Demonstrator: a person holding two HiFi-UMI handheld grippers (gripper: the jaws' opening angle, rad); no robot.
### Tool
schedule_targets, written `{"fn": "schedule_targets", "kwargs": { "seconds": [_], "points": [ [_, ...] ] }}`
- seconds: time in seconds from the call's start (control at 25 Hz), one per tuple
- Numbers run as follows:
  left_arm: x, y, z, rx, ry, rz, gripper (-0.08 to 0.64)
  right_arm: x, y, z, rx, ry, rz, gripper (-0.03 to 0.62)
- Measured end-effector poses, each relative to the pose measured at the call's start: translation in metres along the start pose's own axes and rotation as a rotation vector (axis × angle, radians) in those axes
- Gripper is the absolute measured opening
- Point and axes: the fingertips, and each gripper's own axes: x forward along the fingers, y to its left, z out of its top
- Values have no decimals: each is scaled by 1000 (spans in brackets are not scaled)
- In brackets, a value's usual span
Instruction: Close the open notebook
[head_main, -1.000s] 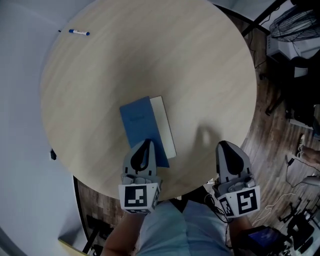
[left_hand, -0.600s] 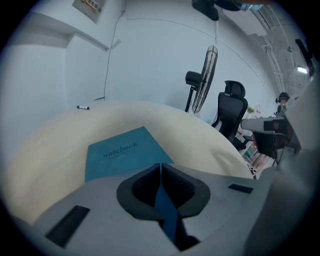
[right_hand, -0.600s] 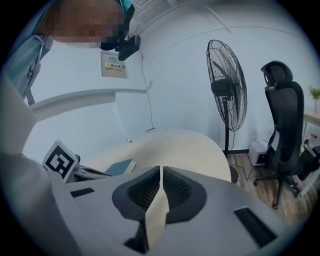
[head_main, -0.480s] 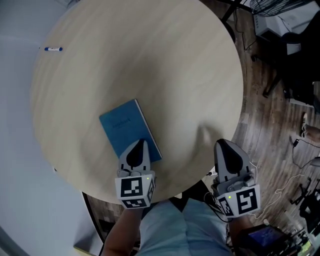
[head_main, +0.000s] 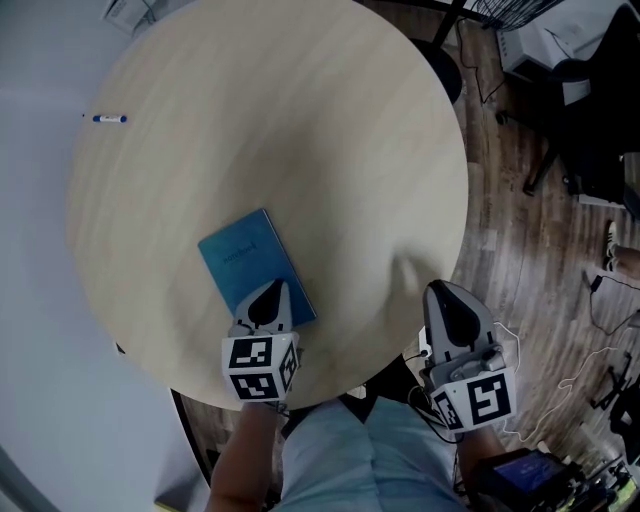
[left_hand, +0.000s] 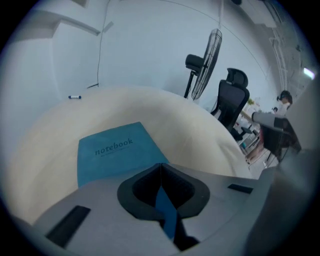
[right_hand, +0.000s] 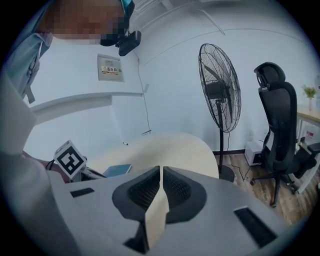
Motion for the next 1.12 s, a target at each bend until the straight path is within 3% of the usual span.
{"fn": "schedule_targets", "kwargs": {
  "seconds": [0.08, 0.32, 0.56, 0.72, 0.96, 1.12],
  "points": [
    [-16, -2, 17, -21, -66, -4, 20, 0, 3, 5, -6, -10, 8, 49],
    [-108, -5, 72, -26, -336, 79, 20, -10, 33, 46, -48, -85, 83, 49],
    [-228, 0, 108, -80, -633, 199, 20, -29, 103, 110, -151, -211, 211, 49],
    [-295, 0, 122, -24, -821, 287, 20, -36, 162, 155, -253, -321, 306, 49],
    [-378, 20, 120, -40, -963, 428, 21, -56, 240, 192, -417, -428, 387, 49],
    [-404, 25, 112, -15, -990, 455, 20, -69, 264, 189, -438, -445, 398, 49]
  ]
}}
